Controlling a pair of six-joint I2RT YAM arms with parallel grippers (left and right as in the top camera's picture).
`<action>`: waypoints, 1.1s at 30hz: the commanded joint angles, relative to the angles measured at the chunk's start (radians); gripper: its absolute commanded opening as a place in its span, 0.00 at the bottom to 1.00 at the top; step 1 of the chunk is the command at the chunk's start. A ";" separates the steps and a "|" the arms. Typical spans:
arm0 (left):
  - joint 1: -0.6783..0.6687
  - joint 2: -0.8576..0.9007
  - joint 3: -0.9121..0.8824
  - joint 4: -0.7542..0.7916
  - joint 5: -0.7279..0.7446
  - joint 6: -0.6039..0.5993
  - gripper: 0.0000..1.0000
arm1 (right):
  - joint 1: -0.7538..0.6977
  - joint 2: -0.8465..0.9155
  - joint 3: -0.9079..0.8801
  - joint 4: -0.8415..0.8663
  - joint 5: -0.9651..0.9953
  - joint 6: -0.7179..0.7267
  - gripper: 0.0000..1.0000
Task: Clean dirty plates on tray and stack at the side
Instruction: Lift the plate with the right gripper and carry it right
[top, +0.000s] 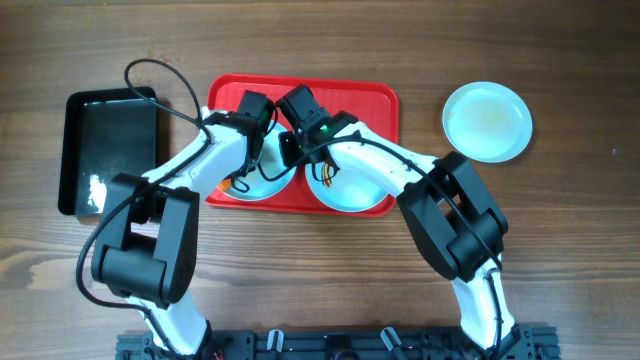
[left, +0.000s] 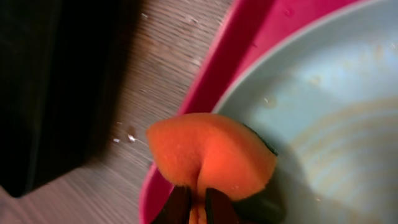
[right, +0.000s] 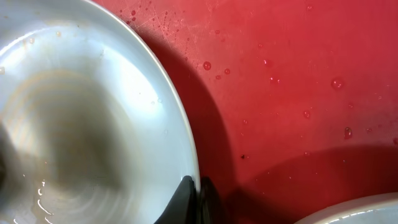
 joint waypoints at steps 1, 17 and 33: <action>0.017 -0.028 0.072 -0.035 -0.185 -0.043 0.04 | -0.018 0.010 0.007 -0.032 0.056 -0.008 0.04; 0.031 -0.507 0.147 -0.238 0.120 -0.126 0.04 | -0.010 -0.254 0.169 -0.043 0.523 -0.467 0.04; 0.196 -0.514 0.143 -0.312 0.277 -0.126 0.04 | 0.204 -0.287 0.168 0.311 1.166 -1.312 0.04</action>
